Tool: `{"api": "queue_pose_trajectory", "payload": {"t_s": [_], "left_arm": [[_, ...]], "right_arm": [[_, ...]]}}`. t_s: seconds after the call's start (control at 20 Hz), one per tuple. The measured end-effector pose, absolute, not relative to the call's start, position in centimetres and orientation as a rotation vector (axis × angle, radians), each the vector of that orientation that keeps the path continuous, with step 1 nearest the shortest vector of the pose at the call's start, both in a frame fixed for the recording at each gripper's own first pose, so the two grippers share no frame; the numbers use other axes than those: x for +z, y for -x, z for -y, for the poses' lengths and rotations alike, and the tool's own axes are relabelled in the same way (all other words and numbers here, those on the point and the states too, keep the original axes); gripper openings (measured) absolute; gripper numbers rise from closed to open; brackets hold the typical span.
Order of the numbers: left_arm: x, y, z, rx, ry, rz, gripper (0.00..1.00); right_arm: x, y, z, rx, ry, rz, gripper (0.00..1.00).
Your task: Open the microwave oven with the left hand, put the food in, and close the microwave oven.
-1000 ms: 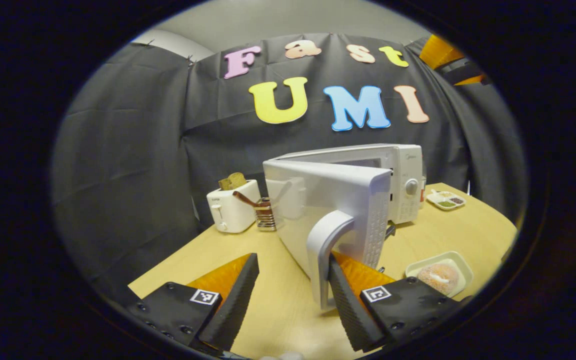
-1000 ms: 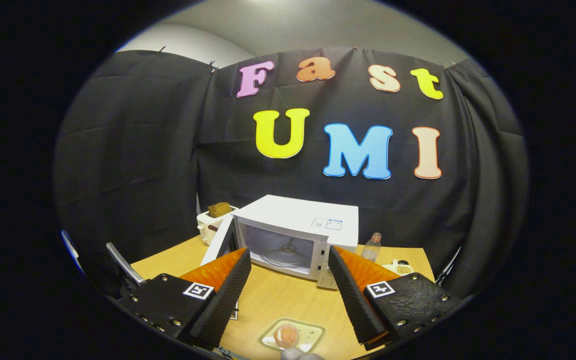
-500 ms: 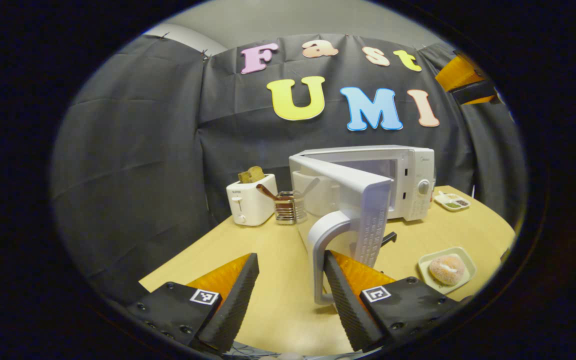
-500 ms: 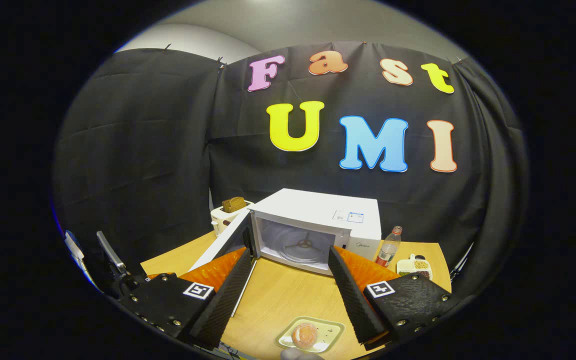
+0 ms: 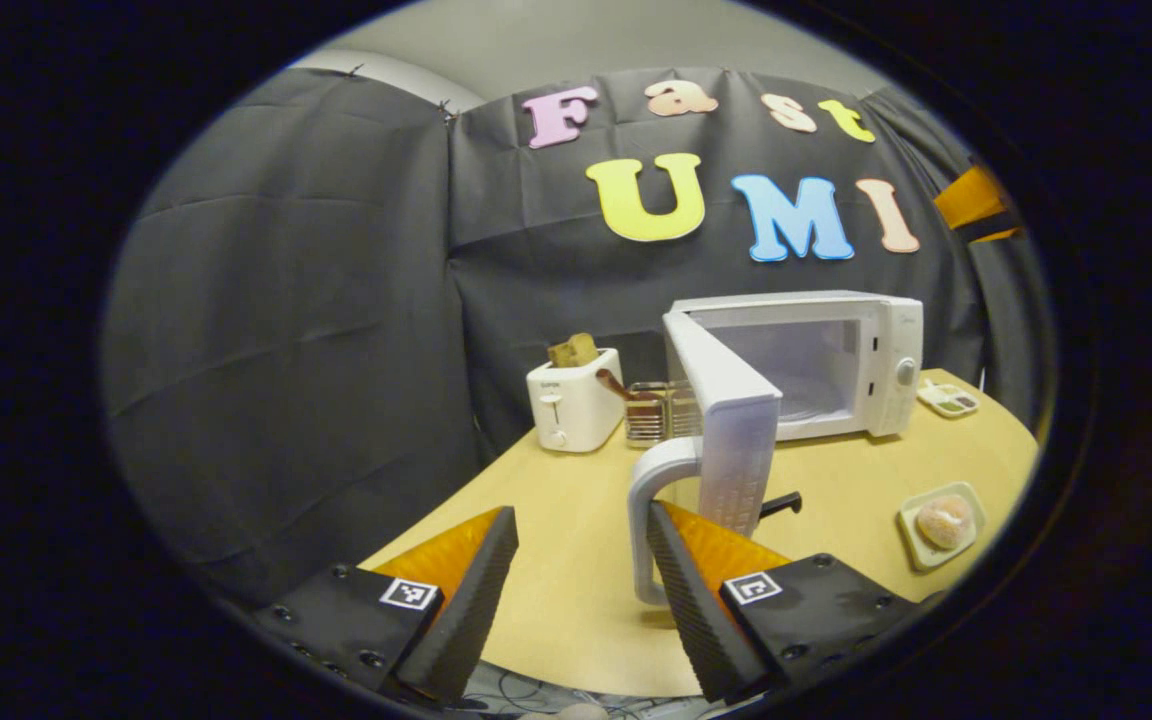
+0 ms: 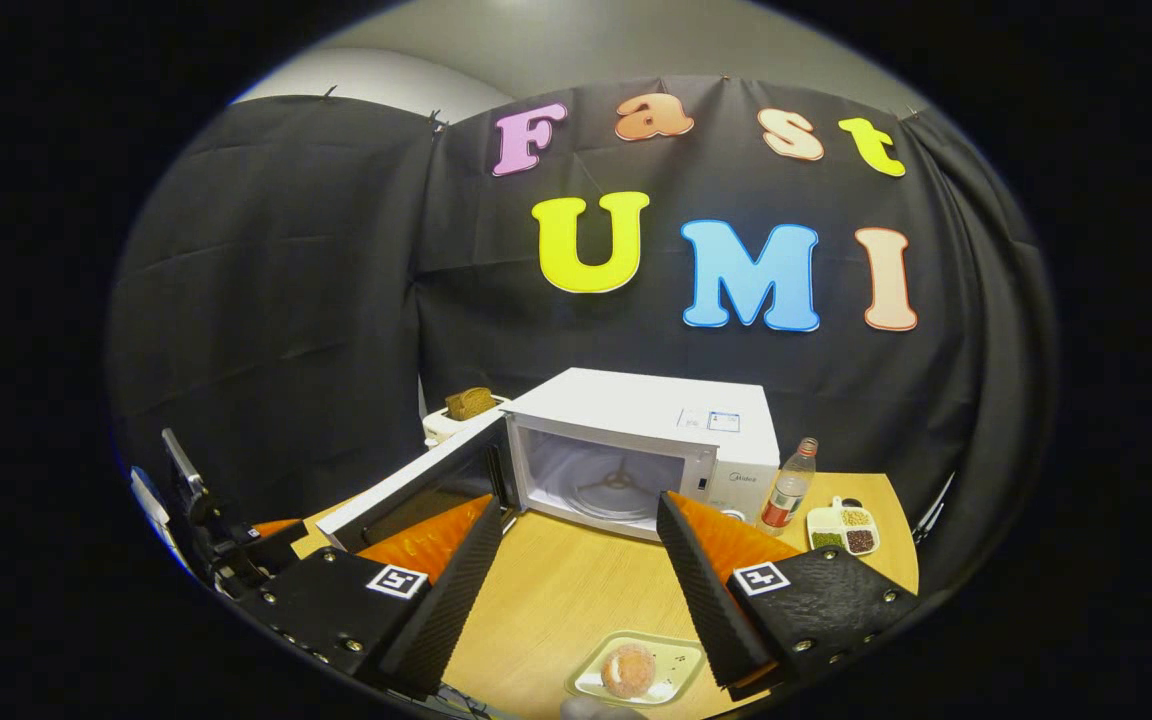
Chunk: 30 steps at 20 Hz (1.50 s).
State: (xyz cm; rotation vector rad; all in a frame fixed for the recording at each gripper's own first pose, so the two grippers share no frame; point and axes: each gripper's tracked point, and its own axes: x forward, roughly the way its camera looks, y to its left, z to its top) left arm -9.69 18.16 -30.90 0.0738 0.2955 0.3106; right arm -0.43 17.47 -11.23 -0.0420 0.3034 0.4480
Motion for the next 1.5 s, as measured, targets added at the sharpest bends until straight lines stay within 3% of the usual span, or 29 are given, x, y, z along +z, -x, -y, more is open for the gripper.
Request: {"api": "queue_pose_trajectory", "payload": {"t_s": [0.05,0.1,0.15,0.3,0.4,0.45,0.7,1.0,1.25,1.5], "left_arm": [[-30.7,9.8,-18.8,0.319,-0.072,-0.302,0.85],[-30.6,9.8,-19.3,0.324,-0.068,-0.302,0.92],[-30.5,9.8,-19.6,0.325,-0.068,-0.303,0.85],[-29.9,9.9,-19.6,0.318,-0.071,-0.305,0.92],[-28.2,10.2,-19.0,0.307,-0.070,-0.282,0.85],[-27.3,10.3,-18.6,0.295,-0.070,-0.270,0.92],[-22.2,10.7,-16.2,0.277,-0.031,-0.226,0.84],[-14.6,8.5,-12.0,0.197,-0.055,-0.120,0.86],[-11.8,5.0,-8.0,0.136,-0.055,-0.073,0.87],[-8.7,2.8,-5.7,0.120,-0.103,-0.012,1.00]], "right_arm": [[-11.3,0.4,-17.6,0.446,0.038,-0.303,0.95],[-11.4,0.4,-17.5,0.440,0.038,-0.299,0.95],[-11.4,0.3,-17.3,0.434,0.039,-0.296,0.95],[-12.3,0.2,-16.0,0.401,0.068,-0.285,0.96],[-14.4,0.6,-14.7,0.389,0.109,-0.317,0.95],[-15.5,0.9,-13.6,0.379,0.123,-0.335,0.96],[-20.6,2.5,-10.0,0.316,0.112,-0.424,0.95],[-27.4,4.6,-8.7,0.335,0.248,-0.472,0.96],[-34.4,6.0,-9.8,0.388,0.345,-0.540,0.96],[-39.0,5.2,-9.9,0.377,0.359,-0.606,0.96]]}}
